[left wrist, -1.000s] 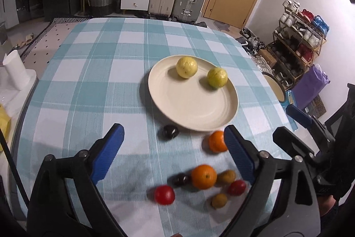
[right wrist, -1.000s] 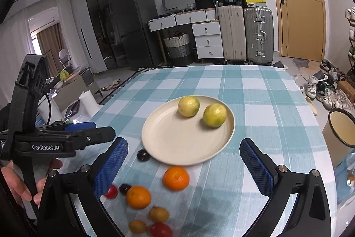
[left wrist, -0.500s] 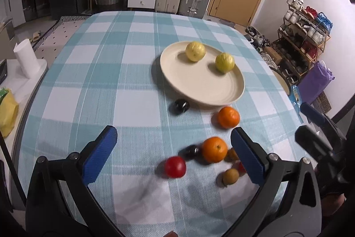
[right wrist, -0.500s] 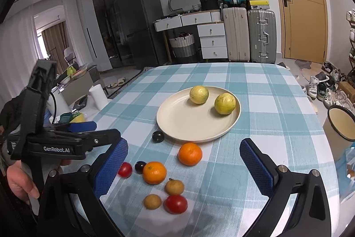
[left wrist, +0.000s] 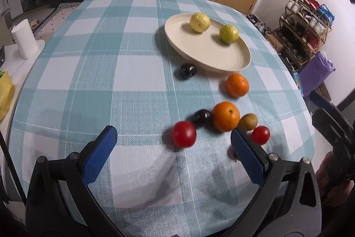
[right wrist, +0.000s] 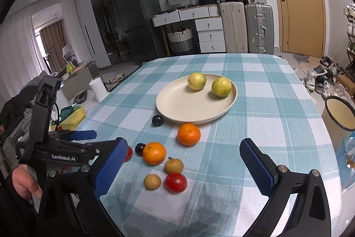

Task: Organize fruits
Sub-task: 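Lift both open grippers away from the plate back toward the fruits, then lower the left gripper onto a red tomato and close it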

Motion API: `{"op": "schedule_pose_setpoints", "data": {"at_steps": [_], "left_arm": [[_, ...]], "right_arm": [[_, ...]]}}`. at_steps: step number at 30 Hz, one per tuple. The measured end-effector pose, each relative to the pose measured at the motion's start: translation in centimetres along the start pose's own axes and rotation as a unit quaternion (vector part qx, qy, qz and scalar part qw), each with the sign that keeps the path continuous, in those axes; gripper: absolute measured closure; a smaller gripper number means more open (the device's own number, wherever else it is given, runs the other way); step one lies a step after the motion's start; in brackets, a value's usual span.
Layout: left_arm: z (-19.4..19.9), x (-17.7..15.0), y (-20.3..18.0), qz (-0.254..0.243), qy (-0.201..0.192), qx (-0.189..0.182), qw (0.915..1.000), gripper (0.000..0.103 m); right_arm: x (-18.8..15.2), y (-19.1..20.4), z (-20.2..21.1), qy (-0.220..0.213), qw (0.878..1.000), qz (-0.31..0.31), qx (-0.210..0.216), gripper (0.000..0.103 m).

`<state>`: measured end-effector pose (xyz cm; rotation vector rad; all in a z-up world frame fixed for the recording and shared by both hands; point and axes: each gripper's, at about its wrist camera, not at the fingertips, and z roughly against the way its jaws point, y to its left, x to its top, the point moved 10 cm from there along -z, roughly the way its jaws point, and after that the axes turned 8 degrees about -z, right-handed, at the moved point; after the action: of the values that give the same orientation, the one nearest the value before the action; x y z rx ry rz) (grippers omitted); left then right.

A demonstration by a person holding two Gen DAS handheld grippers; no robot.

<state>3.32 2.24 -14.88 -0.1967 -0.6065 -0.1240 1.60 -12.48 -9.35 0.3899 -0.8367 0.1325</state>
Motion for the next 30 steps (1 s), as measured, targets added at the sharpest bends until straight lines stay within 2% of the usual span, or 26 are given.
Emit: {"op": "schedule_pose_setpoints", "data": {"at_steps": [16, 21, 22, 26, 30], "left_arm": [[-1.6, -1.4, 0.3, -0.009, 0.007, -0.018, 0.9998, 0.001], [-2.3, -1.3, 0.3, -0.018, 0.007, -0.014, 0.9997, 0.006], [-2.5, -1.4, 0.2, -0.018, 0.007, -0.018, 0.9997, 0.007], [-2.9, -1.6, -0.1, -0.024, 0.013, -0.024, 0.9993, 0.033], [-2.9, -1.7, -0.3, -0.028, 0.011, -0.029, 0.9991, 0.036]], "right_arm": [[-2.2, -0.3, -1.5, 0.029, 0.999, -0.02, 0.012, 0.0], [-2.8, -0.6, -2.1, 0.037, 0.999, -0.028, 0.018, 0.0], [-2.9, -0.7, -2.1, 0.038, 0.999, -0.026, 0.017, 0.0], [-3.4, -0.8, -2.2, 0.04, 0.998, -0.03, 0.03, 0.0], [-4.2, -0.8, -2.7, 0.052, 0.997, -0.036, 0.036, 0.0]]}}
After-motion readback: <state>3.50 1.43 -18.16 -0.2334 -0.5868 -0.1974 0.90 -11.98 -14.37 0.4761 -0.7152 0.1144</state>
